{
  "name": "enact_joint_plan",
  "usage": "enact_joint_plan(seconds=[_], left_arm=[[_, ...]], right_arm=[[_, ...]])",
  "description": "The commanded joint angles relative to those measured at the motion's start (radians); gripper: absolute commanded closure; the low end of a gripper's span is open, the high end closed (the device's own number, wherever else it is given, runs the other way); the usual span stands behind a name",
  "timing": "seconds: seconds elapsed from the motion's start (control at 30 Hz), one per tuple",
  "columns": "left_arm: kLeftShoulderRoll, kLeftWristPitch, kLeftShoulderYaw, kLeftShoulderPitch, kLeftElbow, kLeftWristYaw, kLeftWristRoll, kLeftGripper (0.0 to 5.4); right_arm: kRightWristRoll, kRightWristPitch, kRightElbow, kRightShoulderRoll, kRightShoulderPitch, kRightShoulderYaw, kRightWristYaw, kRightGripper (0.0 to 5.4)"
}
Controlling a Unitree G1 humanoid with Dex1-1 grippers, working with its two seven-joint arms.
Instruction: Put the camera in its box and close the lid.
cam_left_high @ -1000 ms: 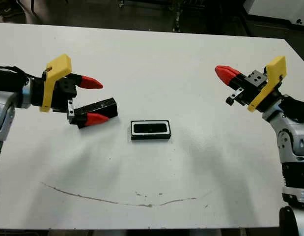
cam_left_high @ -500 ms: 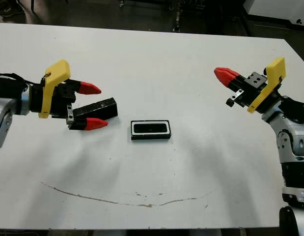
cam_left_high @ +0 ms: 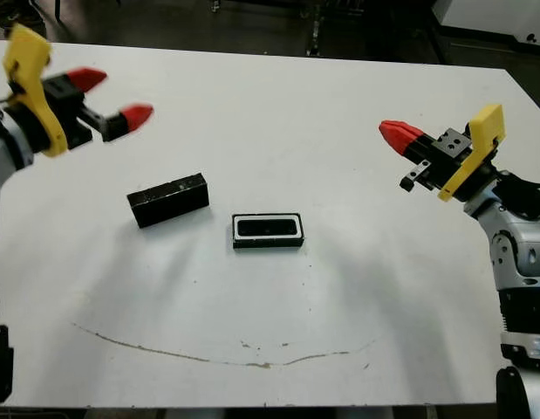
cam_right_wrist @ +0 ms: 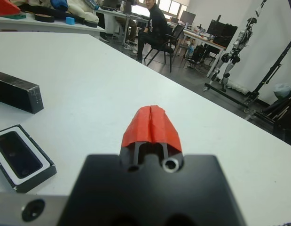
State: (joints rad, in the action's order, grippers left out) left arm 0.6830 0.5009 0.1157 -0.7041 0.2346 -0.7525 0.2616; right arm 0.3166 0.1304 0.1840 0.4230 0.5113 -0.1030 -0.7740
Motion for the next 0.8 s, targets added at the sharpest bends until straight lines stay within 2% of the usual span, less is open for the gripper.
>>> enact_joint_plan(seconds=[0.03,0.13,0.23,0.4,0.43,0.47,0.53,0.67,0.8], left_arm=[[0.005,-0.04,-0.049,-0.01,0.055,0.043,-0.08,0.78],[-0.012,-0.034,-0.085,-0.023,0.105,0.054,-0.117,1.22],[0.011,-0.034,-0.169,-0.061,0.193,-0.056,-0.157,1.68],[0.006,-0.121,-0.291,-0.114,0.333,-0.136,-0.274,1.24],[-0.002,-0.138,-0.305,-0.12,0.358,-0.137,-0.292,1.28],[-0.01,-0.154,-0.313,-0.124,0.381,-0.138,-0.304,1.37],[-0.025,-0.183,-0.33,-0.129,0.421,-0.134,-0.329,1.13],[-0.047,-0.226,-0.353,-0.131,0.467,-0.131,-0.37,1.39],[-0.062,-0.249,-0.365,-0.123,0.486,-0.147,-0.388,1.07]], right_arm=[[0.006,0.011,-0.004,0.009,-0.02,-0.004,0.001,5.4],[-0.004,-0.017,0.0,0.01,-0.023,-0.001,-0.001,5.4],[-0.004,-0.008,-0.005,0.011,-0.027,-0.001,0.006,5.4],[0.009,-0.005,-0.002,0.008,-0.03,-0.007,0.001,5.4],[0.01,-0.002,-0.003,0.008,-0.031,-0.006,0.001,5.4],[0.01,-0.002,-0.003,0.009,-0.031,-0.006,0.0,5.4],[0.008,0.0,-0.006,0.01,-0.031,-0.003,0.002,5.4],[0.001,0.0,-0.012,0.014,-0.033,-0.001,0.006,5.4],[0.007,0.017,-0.017,0.017,-0.034,-0.004,0.005,5.4]])
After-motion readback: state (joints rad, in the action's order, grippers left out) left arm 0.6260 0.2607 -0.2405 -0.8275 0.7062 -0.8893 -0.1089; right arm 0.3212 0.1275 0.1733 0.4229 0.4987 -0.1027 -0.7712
